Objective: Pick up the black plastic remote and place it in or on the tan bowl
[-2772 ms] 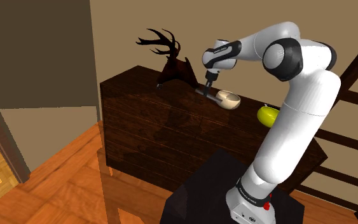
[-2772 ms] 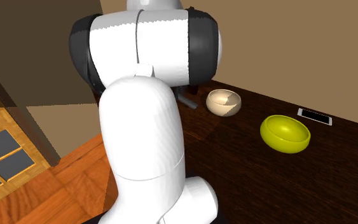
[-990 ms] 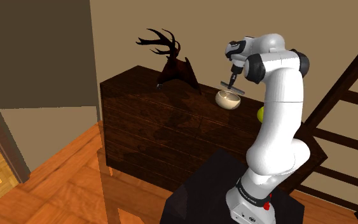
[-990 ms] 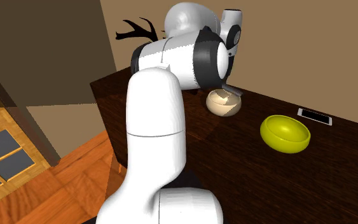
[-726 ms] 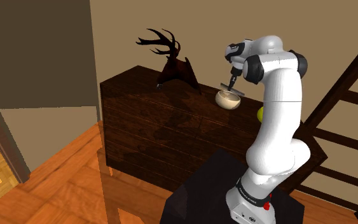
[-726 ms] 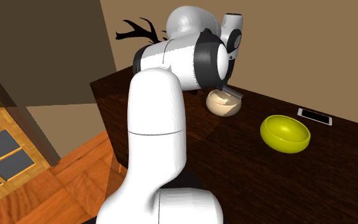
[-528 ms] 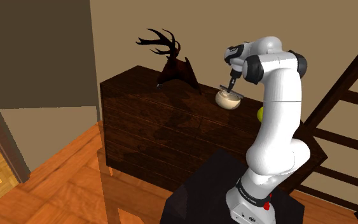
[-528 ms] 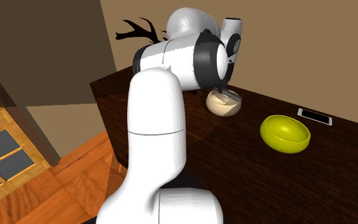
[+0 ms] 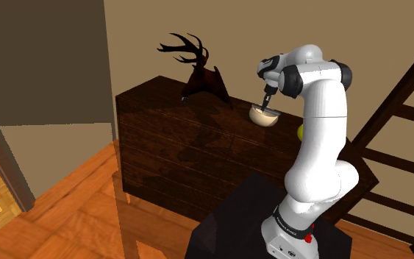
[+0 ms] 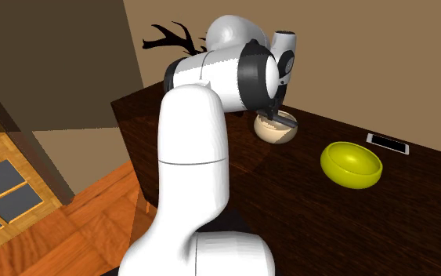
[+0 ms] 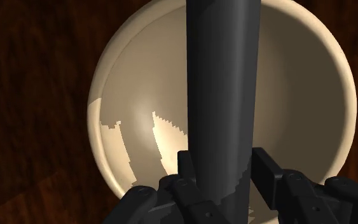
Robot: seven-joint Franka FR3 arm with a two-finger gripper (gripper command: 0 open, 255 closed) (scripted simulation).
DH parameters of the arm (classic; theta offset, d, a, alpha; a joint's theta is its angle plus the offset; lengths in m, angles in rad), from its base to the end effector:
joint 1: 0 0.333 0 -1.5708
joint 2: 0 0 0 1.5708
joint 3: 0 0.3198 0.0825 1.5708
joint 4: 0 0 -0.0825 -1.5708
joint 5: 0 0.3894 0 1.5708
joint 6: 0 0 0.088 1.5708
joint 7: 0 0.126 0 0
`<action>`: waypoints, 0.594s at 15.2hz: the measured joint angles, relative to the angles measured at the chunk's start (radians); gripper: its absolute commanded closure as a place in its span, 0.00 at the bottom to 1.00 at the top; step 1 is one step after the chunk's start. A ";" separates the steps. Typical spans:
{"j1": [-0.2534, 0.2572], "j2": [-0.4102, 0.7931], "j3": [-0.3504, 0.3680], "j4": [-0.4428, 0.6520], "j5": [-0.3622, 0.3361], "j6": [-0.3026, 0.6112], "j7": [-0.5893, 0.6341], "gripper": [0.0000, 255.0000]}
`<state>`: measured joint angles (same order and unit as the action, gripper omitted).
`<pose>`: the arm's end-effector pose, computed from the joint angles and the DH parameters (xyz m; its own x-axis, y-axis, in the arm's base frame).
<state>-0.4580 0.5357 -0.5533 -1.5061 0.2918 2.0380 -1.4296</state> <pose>0.4407 -0.5520 0.3796 0.9320 0.3623 0.0093 0.3605 -0.9294 0.0792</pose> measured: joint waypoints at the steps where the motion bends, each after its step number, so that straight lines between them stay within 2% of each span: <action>1: 0.000 0.000 0.000 -0.001 0.000 0.001 0.000 1.00; 3: 0.000 0.000 0.000 -0.001 0.000 0.001 0.000 1.00; 4: 0.000 0.000 0.000 -0.001 0.000 0.001 0.000 0.00; 9: 0.000 0.000 0.001 -0.002 0.000 0.001 0.000 0.00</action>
<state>-0.4577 0.5360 -0.5527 -1.5077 0.2923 2.0393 -1.4298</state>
